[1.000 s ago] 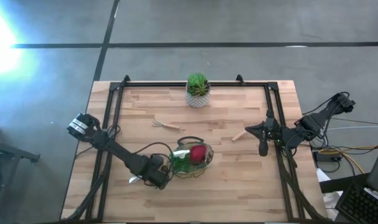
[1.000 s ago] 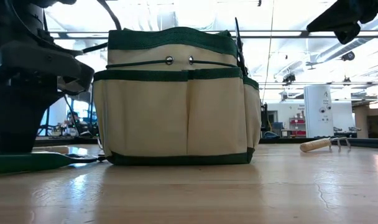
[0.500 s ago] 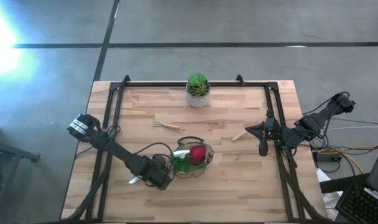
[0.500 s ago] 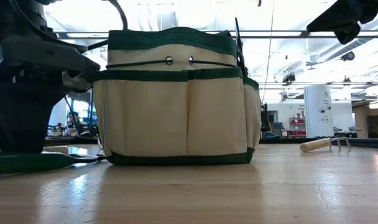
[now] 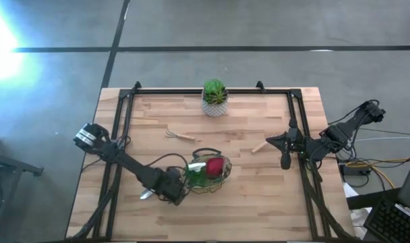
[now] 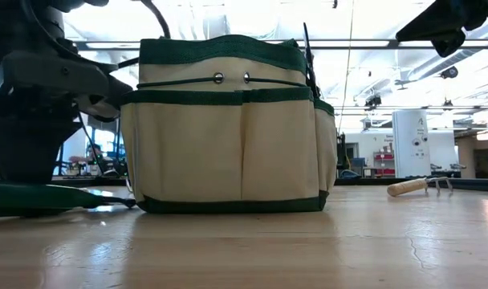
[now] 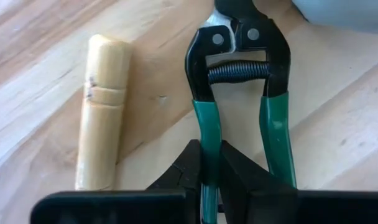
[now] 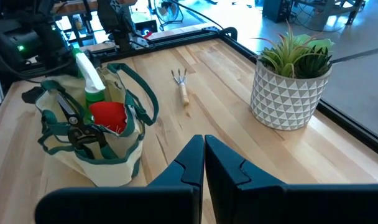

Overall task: Pick & Place Garden tools in Gardening bag
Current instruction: Put the green shear scissors into the white gardening bag

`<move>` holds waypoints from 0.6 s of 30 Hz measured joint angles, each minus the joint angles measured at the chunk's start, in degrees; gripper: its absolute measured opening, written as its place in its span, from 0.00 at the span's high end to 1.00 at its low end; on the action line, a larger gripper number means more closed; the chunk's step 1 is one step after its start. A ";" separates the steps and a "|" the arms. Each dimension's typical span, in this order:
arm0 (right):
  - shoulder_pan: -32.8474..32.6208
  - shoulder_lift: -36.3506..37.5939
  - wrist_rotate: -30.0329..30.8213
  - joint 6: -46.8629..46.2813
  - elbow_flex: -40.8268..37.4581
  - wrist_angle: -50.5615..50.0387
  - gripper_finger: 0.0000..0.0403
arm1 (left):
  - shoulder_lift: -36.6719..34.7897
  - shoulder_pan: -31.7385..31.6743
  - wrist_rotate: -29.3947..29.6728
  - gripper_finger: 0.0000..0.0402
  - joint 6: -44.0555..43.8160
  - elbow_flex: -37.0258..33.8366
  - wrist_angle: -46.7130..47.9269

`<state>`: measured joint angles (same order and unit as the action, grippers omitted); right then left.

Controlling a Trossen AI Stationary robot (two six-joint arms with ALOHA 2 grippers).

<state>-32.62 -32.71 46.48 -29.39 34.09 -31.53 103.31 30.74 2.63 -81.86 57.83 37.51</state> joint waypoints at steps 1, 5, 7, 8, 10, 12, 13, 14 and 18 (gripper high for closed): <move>0.00 0.00 0.00 0.00 0.00 0.01 0.98 | 0.00 0.00 -0.49 0.92 0.58 0.02 -0.08; 0.00 0.00 0.00 0.00 -0.02 0.00 0.98 | -0.60 -0.02 -2.14 0.92 2.44 0.06 -0.34; 0.00 0.00 0.00 0.00 -0.02 0.00 0.98 | -1.37 0.00 -2.43 0.92 2.80 0.12 -0.11; 0.00 0.01 0.00 0.00 -0.02 0.00 0.98 | -1.90 0.00 -2.60 0.92 2.95 0.15 0.13; 0.00 0.00 0.00 0.00 -0.02 0.00 0.98 | -3.22 0.01 -2.41 0.92 3.31 0.15 1.09; 0.00 0.00 0.00 0.00 -0.02 0.00 0.98 | -4.60 0.07 -2.58 0.92 3.37 0.08 1.91; 0.00 0.00 0.00 0.00 -0.02 -0.02 0.98 | -5.19 0.08 -3.18 0.92 3.36 -0.06 3.65; 0.00 0.02 0.00 0.00 -0.02 -0.03 0.98 | -5.95 0.24 -3.42 0.92 3.32 -0.30 5.30; 0.00 0.00 0.00 0.00 -0.02 -0.21 0.98 | -8.72 0.83 -3.48 0.92 2.57 -0.14 7.60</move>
<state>-32.62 -32.71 46.48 -29.39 34.06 -31.74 94.58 31.57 -0.85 -79.28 57.69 45.11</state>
